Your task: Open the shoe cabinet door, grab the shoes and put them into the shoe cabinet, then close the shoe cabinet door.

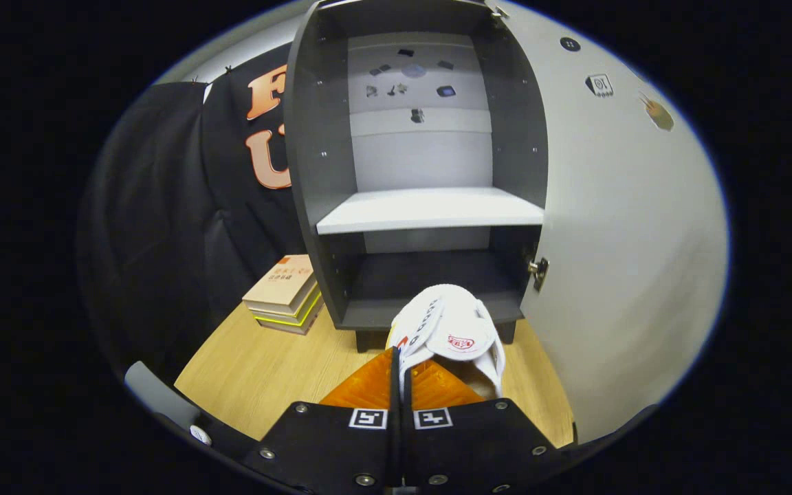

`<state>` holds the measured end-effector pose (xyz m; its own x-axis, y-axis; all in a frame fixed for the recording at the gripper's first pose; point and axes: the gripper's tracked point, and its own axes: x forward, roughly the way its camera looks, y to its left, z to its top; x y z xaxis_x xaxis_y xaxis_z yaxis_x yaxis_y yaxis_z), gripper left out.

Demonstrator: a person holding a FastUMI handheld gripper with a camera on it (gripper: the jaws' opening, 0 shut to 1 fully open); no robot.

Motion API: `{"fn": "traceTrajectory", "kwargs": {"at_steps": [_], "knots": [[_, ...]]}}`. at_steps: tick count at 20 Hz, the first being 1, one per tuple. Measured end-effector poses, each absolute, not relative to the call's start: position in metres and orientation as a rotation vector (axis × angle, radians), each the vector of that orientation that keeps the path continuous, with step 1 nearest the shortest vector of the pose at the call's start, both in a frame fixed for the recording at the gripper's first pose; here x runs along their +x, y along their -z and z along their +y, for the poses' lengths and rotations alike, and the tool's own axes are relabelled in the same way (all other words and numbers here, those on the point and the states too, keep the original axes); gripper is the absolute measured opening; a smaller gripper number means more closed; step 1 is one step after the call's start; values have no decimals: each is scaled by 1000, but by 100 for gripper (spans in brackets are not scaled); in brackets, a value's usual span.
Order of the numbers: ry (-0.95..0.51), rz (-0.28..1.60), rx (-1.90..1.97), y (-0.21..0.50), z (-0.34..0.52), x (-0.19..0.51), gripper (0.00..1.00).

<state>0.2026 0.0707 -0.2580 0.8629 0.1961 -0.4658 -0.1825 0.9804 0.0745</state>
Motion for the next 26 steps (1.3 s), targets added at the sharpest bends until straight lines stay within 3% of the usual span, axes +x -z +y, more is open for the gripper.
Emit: {"fn": "traceTrajectory", "kwargs": {"at_steps": [10, 16, 26], "knots": [[-217, 366, -27, 166, 77, 266, 0], [-236, 330, -53, 138, 83, 342, 0], [-227, 392, -79, 161, 94, 465, 0]]}}
